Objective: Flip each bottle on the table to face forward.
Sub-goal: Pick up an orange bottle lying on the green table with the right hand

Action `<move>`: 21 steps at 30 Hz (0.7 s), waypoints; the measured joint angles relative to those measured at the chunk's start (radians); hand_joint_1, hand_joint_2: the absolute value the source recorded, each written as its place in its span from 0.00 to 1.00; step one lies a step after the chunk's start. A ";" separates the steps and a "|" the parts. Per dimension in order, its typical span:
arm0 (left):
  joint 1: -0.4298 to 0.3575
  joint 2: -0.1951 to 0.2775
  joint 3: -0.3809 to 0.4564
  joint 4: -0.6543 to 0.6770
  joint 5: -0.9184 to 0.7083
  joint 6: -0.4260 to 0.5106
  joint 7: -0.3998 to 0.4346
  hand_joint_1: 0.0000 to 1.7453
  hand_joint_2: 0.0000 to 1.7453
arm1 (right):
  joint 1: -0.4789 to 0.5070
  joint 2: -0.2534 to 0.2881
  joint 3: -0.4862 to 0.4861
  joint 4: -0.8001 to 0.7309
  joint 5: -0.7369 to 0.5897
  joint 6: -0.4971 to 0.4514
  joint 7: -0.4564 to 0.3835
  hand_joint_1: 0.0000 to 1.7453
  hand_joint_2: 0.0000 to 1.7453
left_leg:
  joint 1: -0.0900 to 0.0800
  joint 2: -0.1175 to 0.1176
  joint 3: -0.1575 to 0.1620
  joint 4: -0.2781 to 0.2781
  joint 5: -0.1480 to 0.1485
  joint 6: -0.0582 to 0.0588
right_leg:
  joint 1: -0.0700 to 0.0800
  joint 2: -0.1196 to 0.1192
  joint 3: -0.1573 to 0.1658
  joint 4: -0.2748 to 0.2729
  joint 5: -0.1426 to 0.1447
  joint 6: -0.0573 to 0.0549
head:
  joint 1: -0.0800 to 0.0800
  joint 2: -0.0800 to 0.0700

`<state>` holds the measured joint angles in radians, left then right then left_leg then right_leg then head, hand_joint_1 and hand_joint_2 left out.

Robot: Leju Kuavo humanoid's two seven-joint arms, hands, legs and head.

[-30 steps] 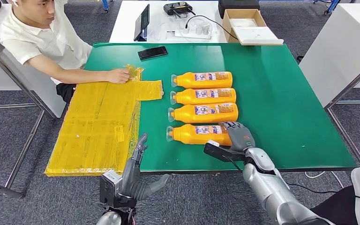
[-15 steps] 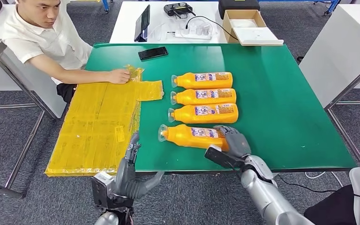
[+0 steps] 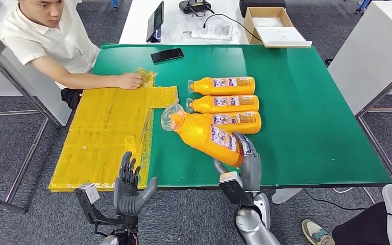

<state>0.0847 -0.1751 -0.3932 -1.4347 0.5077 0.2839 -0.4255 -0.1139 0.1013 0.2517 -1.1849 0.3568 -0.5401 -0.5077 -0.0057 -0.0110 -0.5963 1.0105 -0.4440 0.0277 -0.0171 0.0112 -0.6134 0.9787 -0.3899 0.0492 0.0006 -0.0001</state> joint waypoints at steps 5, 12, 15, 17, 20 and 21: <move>0.002 0.020 -0.035 -0.009 0.027 -0.112 -0.009 0.00 1.00 | 0.001 0.011 0.033 -0.004 -0.009 0.034 -0.009 1.00 1.00 | 0.000 0.000 -0.001 0.000 0.000 0.000 | 0.000 0.000 -0.001 0.000 0.000 0.000 | 0.000 0.000; -0.001 0.037 -0.082 -0.027 -0.020 -0.225 -0.029 0.00 1.00 | -0.031 0.026 0.142 0.047 0.075 0.170 0.011 1.00 1.00 | 0.001 0.001 -0.001 0.000 0.000 0.000 | 0.001 0.000 -0.001 0.000 0.000 0.000 | 0.000 0.000; -0.007 0.038 -0.087 -0.024 -0.028 -0.247 -0.020 0.00 1.00 | -0.052 0.041 0.225 0.109 0.122 0.206 0.007 1.00 1.00 | 0.001 0.000 -0.001 0.000 0.000 0.000 | 0.001 0.000 -0.002 0.000 0.000 0.000 | 0.000 0.000; -0.012 0.037 -0.084 -0.016 -0.026 -0.249 -0.013 0.00 1.00 | -0.060 0.052 0.270 0.142 0.130 0.218 -0.004 1.00 1.00 | 0.001 -0.001 -0.002 0.000 0.000 0.000 | 0.001 0.000 -0.002 0.000 0.000 0.000 | 0.000 0.000; -0.019 0.037 -0.076 -0.004 -0.006 -0.249 0.004 0.00 1.00 | -0.068 0.063 0.318 0.177 0.135 0.228 -0.009 1.00 1.00 | 0.001 0.000 -0.002 0.000 0.000 0.000 | 0.001 0.000 -0.002 0.000 0.000 0.000 | 0.000 0.000; -0.019 0.037 -0.072 0.000 -0.002 -0.249 0.007 0.00 1.00 | -0.071 0.065 0.329 0.184 0.135 0.228 -0.009 1.00 1.00 | 0.001 0.000 -0.002 0.000 0.000 0.000 | 0.000 0.000 -0.002 0.000 0.000 0.000 | 0.000 0.000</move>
<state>0.0655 -0.1385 -0.4654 -1.4348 0.5061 0.0347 -0.4181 -0.1844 0.1664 0.5807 -1.0004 0.4918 -0.3120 -0.5169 -0.0050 -0.0112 -0.5982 1.0104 -0.4436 0.0275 -0.0166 0.0110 -0.6154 0.9790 -0.3900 0.0491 0.0005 -0.0001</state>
